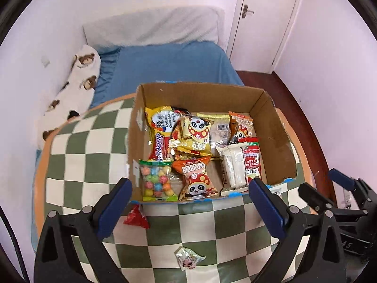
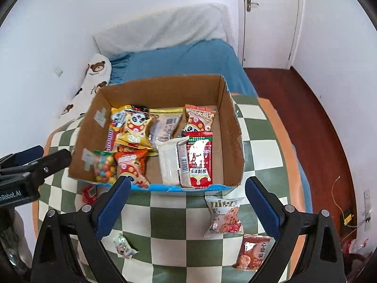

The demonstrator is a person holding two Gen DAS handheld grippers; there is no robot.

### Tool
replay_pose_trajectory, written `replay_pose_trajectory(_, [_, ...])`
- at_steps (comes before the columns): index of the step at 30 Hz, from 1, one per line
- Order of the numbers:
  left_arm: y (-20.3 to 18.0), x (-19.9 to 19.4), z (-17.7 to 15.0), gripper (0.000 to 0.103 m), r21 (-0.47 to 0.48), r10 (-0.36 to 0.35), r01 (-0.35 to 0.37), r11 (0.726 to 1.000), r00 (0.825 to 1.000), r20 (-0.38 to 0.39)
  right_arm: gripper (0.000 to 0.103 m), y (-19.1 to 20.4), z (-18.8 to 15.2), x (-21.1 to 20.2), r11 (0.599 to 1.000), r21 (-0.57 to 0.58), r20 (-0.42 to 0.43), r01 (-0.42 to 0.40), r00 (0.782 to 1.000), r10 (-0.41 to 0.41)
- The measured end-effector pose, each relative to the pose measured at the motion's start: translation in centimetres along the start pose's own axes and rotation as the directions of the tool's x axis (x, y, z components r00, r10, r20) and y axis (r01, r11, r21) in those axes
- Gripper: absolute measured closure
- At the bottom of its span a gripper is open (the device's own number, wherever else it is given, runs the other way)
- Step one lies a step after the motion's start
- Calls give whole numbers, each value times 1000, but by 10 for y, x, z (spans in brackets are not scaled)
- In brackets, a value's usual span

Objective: Organize snacks
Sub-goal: 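Grasp the clear seed packet with left tool while right tool grasps the nitz oat bag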

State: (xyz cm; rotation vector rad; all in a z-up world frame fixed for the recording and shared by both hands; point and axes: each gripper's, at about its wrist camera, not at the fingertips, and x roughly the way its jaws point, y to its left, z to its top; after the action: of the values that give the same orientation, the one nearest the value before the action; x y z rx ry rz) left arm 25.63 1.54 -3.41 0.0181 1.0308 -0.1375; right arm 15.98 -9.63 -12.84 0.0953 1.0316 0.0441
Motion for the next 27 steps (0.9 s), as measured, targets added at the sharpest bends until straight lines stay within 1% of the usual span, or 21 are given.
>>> replay_pose_trajectory(3, [-3,-20,-10,2,16,22,-23,1000,999,46,4,4,-7,-25,1000,-19,45,9,999,-9])
replay_pose_trajectory(8, [-5,-47,-22,2,3,8,-8,1000,996,88,4,6,-16,-58,1000,-16,91,-7,996,9])
replay_pose_trajectory(11, [-7,-61,-30,2,-1,14,-14,1000,993,113,4,6,-19,-77,1000,-9,116,-19,993,20])
replay_pose_trajectory(15, [-5,-67,-41,2,-25,-8,11,1000,995,96,4,6,-25,-92,999,4,135,-36,990,35])
replay_pose_trajectory(17, [-3,-67,-48,2,-48,-7,11,999,996,85,4,3,-30,-95,998,20,126,-53,991,50])
replay_pose_trajectory(20, [3,-56,-59,2,-78,0,3,997,999,44,4,-7,-39,-88,997,58,87,-59,995,54])
replay_pose_trajectory(21, [5,-49,-64,2,-85,4,-2,996,1000,21,4,-12,-43,-82,996,71,70,-56,996,51])
replay_pose_trajectory(23, [9,-31,-74,2,-99,7,-11,995,999,-42,4,-26,-54,-62,994,106,9,-38,999,37])
replay_pose_trajectory(27, [19,9,-99,2,-148,7,-32,988,986,-168,4,-59,-77,-11,981,191,-122,-16,992,40])
